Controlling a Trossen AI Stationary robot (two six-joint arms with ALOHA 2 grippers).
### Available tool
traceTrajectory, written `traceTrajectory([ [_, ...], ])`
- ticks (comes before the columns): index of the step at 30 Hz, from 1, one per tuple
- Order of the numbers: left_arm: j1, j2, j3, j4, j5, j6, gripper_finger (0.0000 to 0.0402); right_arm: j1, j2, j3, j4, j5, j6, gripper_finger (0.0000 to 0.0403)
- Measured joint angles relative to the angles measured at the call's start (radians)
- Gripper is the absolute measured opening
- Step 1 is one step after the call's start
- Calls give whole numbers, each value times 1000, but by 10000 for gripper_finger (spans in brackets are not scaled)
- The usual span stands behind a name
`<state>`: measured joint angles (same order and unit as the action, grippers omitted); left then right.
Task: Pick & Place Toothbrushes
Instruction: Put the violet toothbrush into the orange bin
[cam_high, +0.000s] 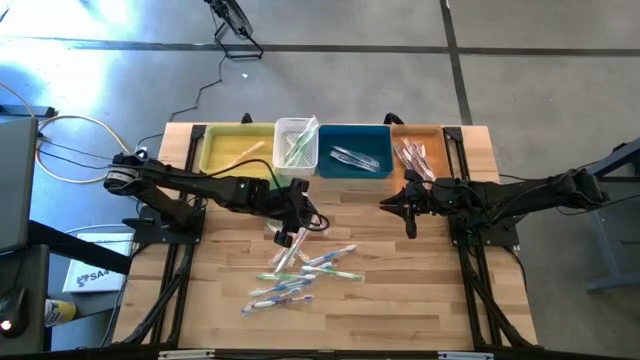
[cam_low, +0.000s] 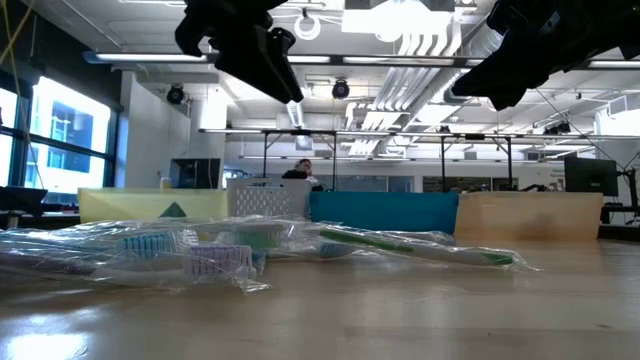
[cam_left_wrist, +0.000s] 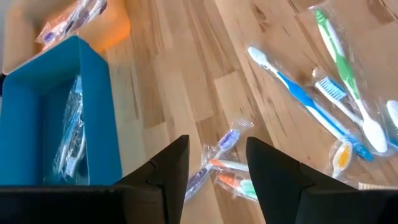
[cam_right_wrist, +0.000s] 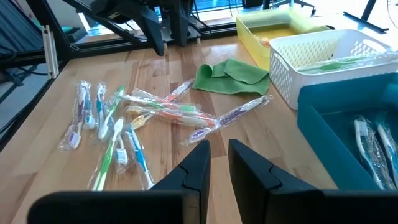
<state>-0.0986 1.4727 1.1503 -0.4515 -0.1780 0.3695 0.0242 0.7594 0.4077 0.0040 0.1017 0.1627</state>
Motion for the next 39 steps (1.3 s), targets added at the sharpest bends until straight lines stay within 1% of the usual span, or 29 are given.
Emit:
traceTrajectory([
  [12, 0, 0, 0, 32, 0, 1, 155, 0, 0, 0, 0, 0, -2, 50],
  [14, 0, 0, 0, 34, 0, 26, 155, 0, 0, 0, 0, 0, -2, 50],
  [19, 16, 0, 0, 40, -15, 224, 155, 0, 0, 0, 0, 3, -2, 50],
  [24, 66, 5, 0, 22, -16, 483, 155, 0, 0, 0, 0, 4, -5, 50],
  [27, 113, 11, 0, -11, -13, 547, 155, 0, 0, 0, 0, 4, -6, 50],
  [32, 213, 36, -1, -90, 72, 551, 155, 0, 0, 0, 0, 4, -6, 50],
  [36, 269, 55, -1, -78, 161, 562, 155, 0, 0, 0, 0, 4, -9, 50],
  [39, 292, 72, 1, -71, 175, 604, 155, 0, 0, 0, 1, 4, -10, 50],
])
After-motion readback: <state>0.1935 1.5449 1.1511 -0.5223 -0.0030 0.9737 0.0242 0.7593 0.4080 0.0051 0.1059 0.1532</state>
